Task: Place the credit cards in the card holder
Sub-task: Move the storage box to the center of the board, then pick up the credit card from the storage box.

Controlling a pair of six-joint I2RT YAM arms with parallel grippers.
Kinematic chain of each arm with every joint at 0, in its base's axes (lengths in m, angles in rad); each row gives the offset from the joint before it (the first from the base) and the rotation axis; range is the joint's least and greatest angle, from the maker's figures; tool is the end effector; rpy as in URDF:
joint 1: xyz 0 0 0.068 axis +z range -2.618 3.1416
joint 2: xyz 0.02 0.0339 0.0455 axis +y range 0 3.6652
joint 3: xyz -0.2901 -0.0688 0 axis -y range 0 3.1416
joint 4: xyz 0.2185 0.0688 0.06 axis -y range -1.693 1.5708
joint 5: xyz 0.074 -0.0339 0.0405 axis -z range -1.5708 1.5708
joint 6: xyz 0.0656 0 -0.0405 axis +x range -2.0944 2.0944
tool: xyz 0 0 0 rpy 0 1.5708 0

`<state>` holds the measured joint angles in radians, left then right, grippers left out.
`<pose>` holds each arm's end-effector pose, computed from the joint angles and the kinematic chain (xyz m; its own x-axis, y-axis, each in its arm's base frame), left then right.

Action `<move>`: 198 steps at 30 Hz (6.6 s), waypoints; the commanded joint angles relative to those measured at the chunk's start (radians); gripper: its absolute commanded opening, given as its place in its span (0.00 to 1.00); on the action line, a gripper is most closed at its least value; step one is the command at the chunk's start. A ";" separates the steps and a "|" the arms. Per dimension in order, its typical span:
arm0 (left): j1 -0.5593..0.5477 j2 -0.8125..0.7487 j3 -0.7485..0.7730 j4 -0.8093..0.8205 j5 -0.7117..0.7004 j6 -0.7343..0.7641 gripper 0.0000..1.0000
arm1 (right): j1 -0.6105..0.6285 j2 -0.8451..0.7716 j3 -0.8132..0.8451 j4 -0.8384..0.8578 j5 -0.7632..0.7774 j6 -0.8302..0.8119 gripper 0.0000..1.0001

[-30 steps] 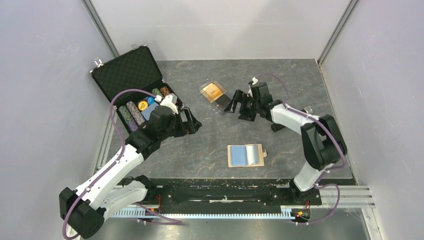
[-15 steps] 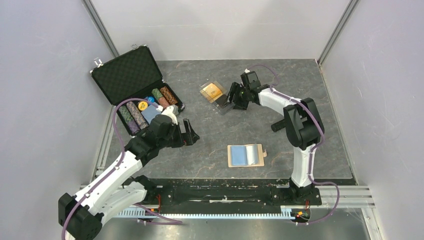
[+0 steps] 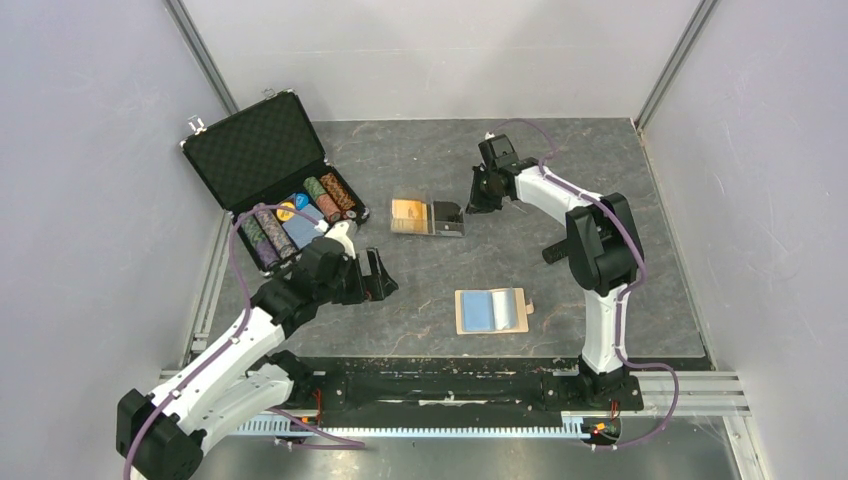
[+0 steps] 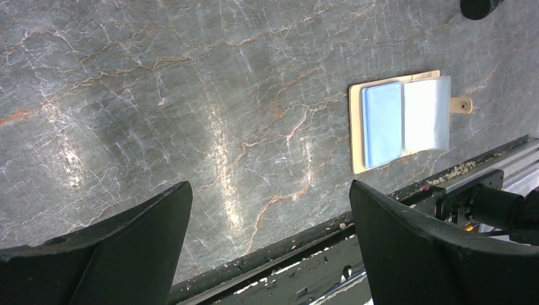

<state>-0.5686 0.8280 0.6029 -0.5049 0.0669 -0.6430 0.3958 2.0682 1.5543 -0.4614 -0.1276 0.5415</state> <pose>0.1275 -0.0867 0.2439 -0.7970 -0.2007 -0.5696 0.1266 0.8667 -0.4825 0.4177 0.1836 0.1982 -0.8856 0.1840 -0.4264 0.0096 0.9252 0.3794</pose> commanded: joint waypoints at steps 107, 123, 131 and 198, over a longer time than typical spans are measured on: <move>0.029 0.555 0.189 -0.079 -0.045 -0.002 0.08 | 0.440 -0.367 -0.697 0.794 -0.327 0.411 0.37; 0.022 0.578 0.223 -0.081 -0.016 0.018 0.41 | 0.441 -0.358 -0.695 0.794 -0.333 0.410 0.37; 0.022 0.629 0.210 -0.046 0.002 0.016 0.23 | 0.441 -0.354 -0.695 0.794 -0.336 0.409 0.37; -0.093 0.630 0.390 -0.168 -0.046 0.067 0.07 | 0.439 -0.342 -0.700 0.789 -0.345 0.405 0.38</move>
<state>-0.6418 1.5070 0.9401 -0.7353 -0.0364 -0.5743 0.8272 1.7164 0.8234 0.3046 -0.4484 0.9531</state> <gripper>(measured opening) 0.079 0.376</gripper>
